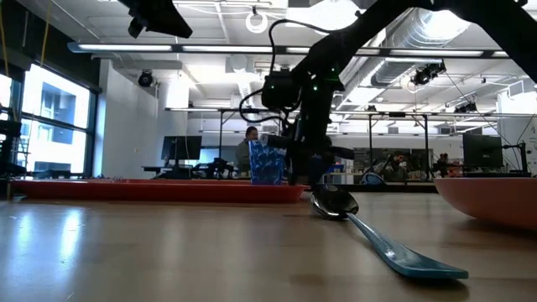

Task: Pick and place plate/cup/fork/spoon on tray
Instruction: Move the red serving tray to the top middle of the table

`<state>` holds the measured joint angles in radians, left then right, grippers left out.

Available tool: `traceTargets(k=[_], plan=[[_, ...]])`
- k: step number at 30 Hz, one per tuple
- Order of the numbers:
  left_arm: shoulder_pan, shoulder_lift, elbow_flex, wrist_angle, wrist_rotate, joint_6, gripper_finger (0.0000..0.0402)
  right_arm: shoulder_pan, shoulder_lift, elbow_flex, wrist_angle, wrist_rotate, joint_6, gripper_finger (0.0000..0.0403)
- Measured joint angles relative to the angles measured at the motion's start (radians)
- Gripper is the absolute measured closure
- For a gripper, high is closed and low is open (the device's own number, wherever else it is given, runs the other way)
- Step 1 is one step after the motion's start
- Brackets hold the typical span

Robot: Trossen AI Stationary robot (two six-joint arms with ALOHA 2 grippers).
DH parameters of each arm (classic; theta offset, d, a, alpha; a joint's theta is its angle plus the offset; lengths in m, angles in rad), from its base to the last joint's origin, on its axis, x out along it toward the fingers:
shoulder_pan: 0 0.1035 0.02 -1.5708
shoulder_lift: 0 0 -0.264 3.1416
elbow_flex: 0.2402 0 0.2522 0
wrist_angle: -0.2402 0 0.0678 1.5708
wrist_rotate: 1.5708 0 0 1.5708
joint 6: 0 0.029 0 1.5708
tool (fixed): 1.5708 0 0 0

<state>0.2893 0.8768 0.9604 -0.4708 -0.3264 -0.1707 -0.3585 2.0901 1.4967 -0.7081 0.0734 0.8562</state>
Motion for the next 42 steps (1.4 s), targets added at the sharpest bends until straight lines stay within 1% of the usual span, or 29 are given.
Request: traceTargets(k=[6, 15, 19, 23, 36, 42], plan=[[0.000, 0.000, 0.000, 0.000, 0.000, 0.000, 0.0361, -0.007, 0.018, 0.000, 0.012, -0.001, 0.009, 0.0242], [0.000, 0.000, 0.000, -0.003, 0.000, 0.000, 0.0361, -0.008, 0.018, 0.000, 0.016, -0.004, 0.043, 0.0318], [0.000, 0.000, 0.000, -0.003, 0.000, 0.007, 0.0361, -0.008, 0.018, 0.000, 0.016, -0.004, 0.076, 0.0336], [0.000, 0.000, 0.000, -0.003, 0.001, 0.059, 0.0361, -0.009, 0.018, 0.001, 0.011, -0.004, 0.090, 0.0337], [0.000, 0.000, 0.000, -0.003, 0.001, 0.064, 0.0361, -0.009, 0.016, 0.003, -0.062, 0.004, 0.139, 0.0337], [0.000, 0.000, 0.000, -0.003, 0.001, 0.104, 0.0361, -0.008, 0.015, 0.003, -0.118, 0.024, 0.165, 0.0337]])
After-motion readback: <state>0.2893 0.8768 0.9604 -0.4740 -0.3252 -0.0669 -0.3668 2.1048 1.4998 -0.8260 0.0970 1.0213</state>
